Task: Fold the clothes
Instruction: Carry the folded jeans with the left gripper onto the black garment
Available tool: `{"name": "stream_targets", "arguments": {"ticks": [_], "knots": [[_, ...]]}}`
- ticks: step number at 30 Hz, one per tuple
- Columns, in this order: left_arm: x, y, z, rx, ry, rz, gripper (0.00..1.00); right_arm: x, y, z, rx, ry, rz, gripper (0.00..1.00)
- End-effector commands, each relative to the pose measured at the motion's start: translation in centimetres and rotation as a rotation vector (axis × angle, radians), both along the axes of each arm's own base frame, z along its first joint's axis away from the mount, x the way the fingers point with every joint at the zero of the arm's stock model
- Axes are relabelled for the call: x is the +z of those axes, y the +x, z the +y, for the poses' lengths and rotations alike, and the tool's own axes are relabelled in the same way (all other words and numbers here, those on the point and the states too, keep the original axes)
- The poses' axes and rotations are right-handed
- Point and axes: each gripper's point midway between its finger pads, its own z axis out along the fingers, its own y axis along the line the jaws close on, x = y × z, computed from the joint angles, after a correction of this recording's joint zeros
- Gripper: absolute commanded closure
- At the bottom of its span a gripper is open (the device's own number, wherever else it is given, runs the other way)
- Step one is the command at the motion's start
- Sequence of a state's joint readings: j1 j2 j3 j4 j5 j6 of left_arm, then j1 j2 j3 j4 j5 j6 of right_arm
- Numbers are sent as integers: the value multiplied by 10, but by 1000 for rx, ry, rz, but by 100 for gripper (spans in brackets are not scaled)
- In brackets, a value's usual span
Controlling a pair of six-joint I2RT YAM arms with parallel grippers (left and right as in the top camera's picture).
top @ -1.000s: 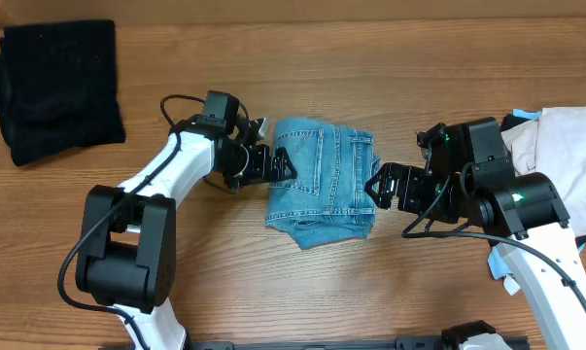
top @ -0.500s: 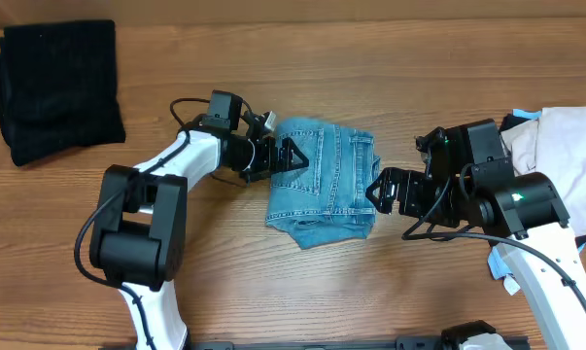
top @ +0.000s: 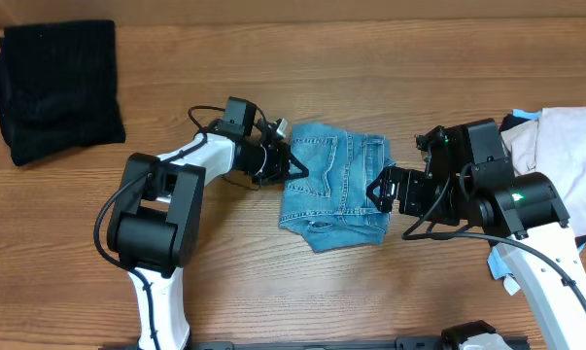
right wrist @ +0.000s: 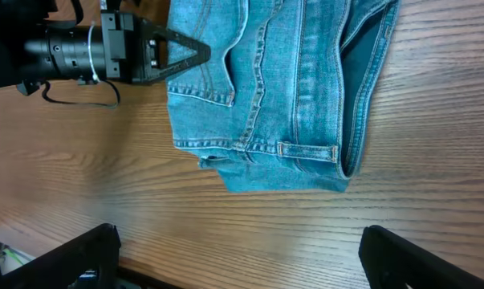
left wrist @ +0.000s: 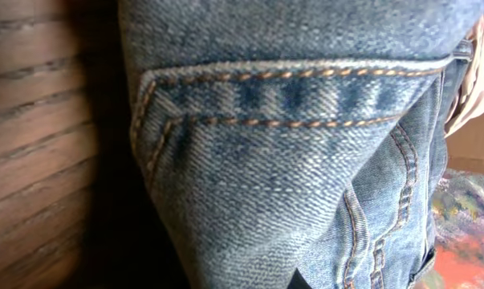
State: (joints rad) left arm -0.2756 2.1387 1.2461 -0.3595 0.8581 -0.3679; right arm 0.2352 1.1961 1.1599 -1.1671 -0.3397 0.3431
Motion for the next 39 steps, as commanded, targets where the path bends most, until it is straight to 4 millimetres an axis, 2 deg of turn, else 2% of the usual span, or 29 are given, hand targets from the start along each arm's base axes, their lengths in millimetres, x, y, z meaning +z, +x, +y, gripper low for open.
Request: {"name": "stream_targets", "arguments": {"ticks": [1, 5, 6, 9, 11, 13, 15, 20, 22, 25, 28, 31, 33, 36, 38, 39], "knots": [[-25, -6, 0, 3, 77, 22, 96, 6, 5, -2, -4, -7, -28, 0], [20, 45, 8, 60, 34, -107, 96, 3, 2, -7, -12, -35, -13, 0], [37, 67, 18, 93, 34, -156, 96, 2, 1, -9, -14, -42, -7, 0], [60, 110, 49, 181, 85, -255, 96, 0, -1, -11, -18, -53, 3, 0], [76, 141, 87, 269, 137, -331, 96, -1, -5, -12, -17, -58, 19, 0], [83, 156, 115, 319, 169, -368, 96, -2, -6, -12, -17, -59, 26, 0], [87, 170, 161, 407, 205, -388, 96, -2, -7, -12, -17, -60, 26, 0], [97, 187, 266, 581, 247, -458, 96, -4, -11, -14, -18, -69, 48, 0], [104, 192, 297, 635, 256, -500, 96, -6, -14, -17, -25, -88, 62, 0], [120, 198, 329, 687, 264, -561, 96, -8, -18, -19, -26, -97, 80, 0], [151, 206, 364, 751, 267, -618, 96, -9, -21, -20, -25, -100, 94, 0], [207, 212, 394, 802, 202, -708, 96, -10, -23, -20, -25, -102, 102, 0], [232, 212, 415, 841, 209, -744, 96, -10, -23, -20, -25, -103, 102, 0], [241, 204, 440, 888, 236, -740, 96, -10, -23, -20, -25, -102, 102, 0], [229, 197, 459, 946, 293, -687, 96, -10, -23, -20, -25, -103, 101, 0], [216, 192, 471, 972, 365, -648, 96, -10, -23, -20, -25, -103, 101, 0]]}}
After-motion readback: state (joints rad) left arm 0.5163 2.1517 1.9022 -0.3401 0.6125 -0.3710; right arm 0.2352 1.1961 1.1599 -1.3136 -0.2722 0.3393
